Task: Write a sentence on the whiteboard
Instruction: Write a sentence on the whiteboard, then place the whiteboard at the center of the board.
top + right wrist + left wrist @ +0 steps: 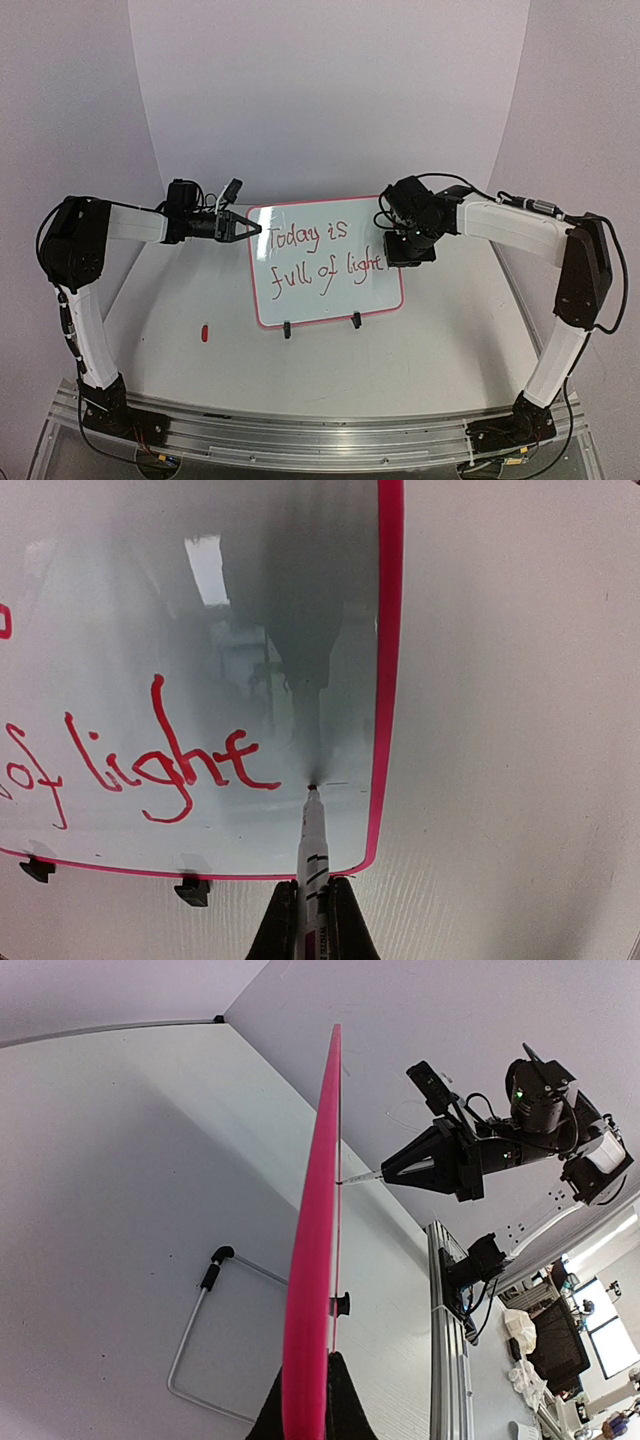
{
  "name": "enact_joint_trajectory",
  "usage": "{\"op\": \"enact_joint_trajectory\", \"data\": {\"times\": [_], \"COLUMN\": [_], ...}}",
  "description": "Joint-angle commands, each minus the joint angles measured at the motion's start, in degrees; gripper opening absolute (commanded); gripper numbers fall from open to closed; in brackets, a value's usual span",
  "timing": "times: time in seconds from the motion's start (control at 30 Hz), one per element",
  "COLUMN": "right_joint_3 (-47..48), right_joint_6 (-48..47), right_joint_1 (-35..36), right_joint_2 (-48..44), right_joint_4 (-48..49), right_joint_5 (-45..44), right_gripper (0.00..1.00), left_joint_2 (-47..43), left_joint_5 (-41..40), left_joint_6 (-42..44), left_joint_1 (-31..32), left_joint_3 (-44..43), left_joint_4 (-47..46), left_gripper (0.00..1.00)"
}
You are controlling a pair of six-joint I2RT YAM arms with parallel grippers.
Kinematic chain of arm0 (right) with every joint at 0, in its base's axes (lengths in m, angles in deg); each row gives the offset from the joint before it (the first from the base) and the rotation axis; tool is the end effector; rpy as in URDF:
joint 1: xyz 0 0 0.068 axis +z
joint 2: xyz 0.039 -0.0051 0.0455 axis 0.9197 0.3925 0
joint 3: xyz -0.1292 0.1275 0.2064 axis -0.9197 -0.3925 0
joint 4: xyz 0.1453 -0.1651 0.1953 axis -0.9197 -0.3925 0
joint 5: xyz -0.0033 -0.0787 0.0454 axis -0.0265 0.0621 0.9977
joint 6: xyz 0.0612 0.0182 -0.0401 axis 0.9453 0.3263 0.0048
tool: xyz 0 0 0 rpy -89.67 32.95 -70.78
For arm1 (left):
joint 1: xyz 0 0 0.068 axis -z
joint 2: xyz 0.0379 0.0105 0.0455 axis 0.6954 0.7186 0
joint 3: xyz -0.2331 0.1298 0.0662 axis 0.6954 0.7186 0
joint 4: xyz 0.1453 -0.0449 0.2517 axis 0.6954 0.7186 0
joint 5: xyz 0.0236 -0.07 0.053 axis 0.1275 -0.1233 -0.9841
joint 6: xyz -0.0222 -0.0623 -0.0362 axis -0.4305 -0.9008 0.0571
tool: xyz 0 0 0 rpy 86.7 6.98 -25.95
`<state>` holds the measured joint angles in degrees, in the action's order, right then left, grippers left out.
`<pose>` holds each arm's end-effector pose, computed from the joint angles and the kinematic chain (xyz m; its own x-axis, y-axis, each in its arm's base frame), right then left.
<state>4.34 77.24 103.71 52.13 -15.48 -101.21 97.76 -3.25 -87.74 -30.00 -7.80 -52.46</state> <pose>0.3573 0.2465 0.2328 -0.8210 -0.1236 -0.5573 -0.1490 0.9888 0.0002 0.4311 -0.1688 0.1797 -0.6523 0.0670 -0.7550 0.7516 0.1865 -0.6327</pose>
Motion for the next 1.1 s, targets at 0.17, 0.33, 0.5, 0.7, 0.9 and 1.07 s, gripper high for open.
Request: {"op": "enact_joint_trajectory", "data": {"times": [0.17, 0.33, 0.5, 0.7, 0.9, 1.07], "right_joint_3": [0.76, -1.95, -4.42, -6.54, -6.39, -5.95], "right_joint_6": [-1.6, -2.82, -2.47, -1.52, -1.46, -1.87], "right_joint_1": [-0.17, -0.17, -0.17, -0.16, -0.17, -0.16], "right_joint_2": [-4.55, -11.05, -15.87, -17.7, -17.08, -16.53], "right_joint_4": [-1.72, -2.69, -2.61, -1.73, -1.47, -1.47], "right_joint_5": [1.94, 2.83, 1.83, -0.83, -1.05, -0.9], "right_gripper": [0.0, 0.0, 0.0, 0.0, 0.0, 0.0], "left_joint_2": [1.23, 1.29, 1.32, 1.42, 1.23, 1.12], "left_joint_5": [-8.8, -8.97, -9.02, -9.0, -8.96, -8.79], "left_joint_6": [7.12, 6.99, 6.86, 6.68, 6.76, 6.85], "left_joint_1": [0.9, 0.94, 0.89, 0.94, 0.88, 0.88], "left_joint_3": [0.84, 1.0, 0.82, 0.3, 0.14, -0.12], "left_joint_4": [0.71, 0.55, 0.53, 0.54, 0.76, 1.13], "left_gripper": [0.0, 0.0, 0.0, 0.03, 0.14, 0.16]}}
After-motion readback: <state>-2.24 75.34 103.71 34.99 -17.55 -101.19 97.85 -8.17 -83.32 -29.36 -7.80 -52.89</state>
